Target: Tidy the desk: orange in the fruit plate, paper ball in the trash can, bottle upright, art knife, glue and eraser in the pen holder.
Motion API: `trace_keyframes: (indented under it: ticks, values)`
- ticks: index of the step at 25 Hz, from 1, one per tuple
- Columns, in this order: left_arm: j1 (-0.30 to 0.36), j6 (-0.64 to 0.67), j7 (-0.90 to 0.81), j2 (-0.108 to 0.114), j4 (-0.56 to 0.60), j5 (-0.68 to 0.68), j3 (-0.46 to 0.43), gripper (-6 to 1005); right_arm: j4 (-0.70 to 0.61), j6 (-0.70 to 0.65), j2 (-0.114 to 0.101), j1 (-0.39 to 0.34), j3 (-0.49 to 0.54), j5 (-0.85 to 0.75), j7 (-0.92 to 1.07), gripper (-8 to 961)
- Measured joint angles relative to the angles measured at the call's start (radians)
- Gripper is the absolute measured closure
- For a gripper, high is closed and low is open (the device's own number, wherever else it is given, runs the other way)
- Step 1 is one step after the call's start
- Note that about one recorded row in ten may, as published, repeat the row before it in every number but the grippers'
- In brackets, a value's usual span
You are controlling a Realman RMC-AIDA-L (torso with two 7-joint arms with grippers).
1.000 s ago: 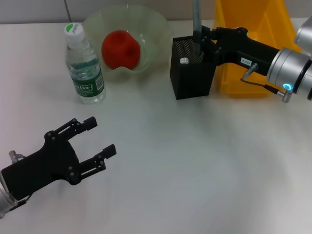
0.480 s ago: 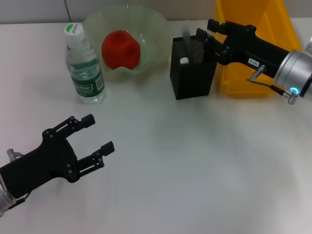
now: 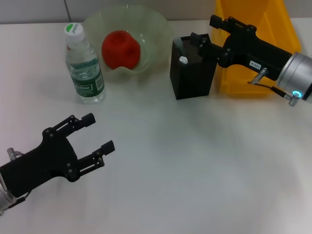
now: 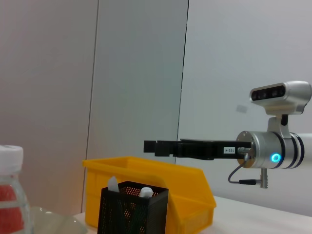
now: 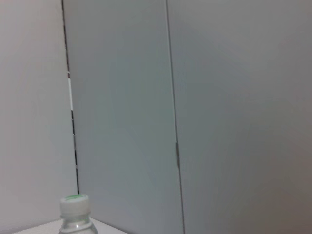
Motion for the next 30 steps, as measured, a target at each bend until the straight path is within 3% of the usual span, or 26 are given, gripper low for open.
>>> trace_keyframes:
  ticks: [7,11,13,14,15,20,23,30]
  values:
    - [-0.002,0.002,-0.003,-0.002,0.000,0.004,0.000,215,-0.001,-0.035,-0.003,-0.013,0.000,0.000,0.021,214]
    - [-0.008,0.004,-0.006,-0.010,0.000,0.006,0.001,215,-0.025,-0.124,-0.012,-0.060,0.003,-0.005,0.115,215]
    - [-0.019,0.007,-0.014,-0.014,0.001,0.007,0.006,215,-0.037,-0.210,-0.028,-0.097,0.003,-0.016,0.154,215]
    - [-0.030,0.009,-0.026,-0.016,0.001,0.008,0.009,215,-0.050,-0.316,-0.049,-0.136,0.000,-0.042,0.184,215]
    - [-0.033,0.009,-0.030,-0.016,0.001,0.008,0.010,214,-0.050,-0.316,-0.049,-0.136,0.000,-0.042,0.184,215]
    - [-0.066,0.013,-0.068,-0.016,0.002,0.011,0.038,214,-0.063,-0.504,-0.101,-0.199,0.010,-0.196,0.212,216]
    - [-0.102,0.014,-0.143,-0.001,0.010,0.011,0.101,214,-0.073,-0.533,-0.108,-0.212,0.011,-0.298,0.202,217]
    - [-0.114,0.002,-0.182,0.011,0.035,0.037,0.143,214,-0.083,-0.514,-0.093,-0.215,0.008,-0.457,0.161,218]
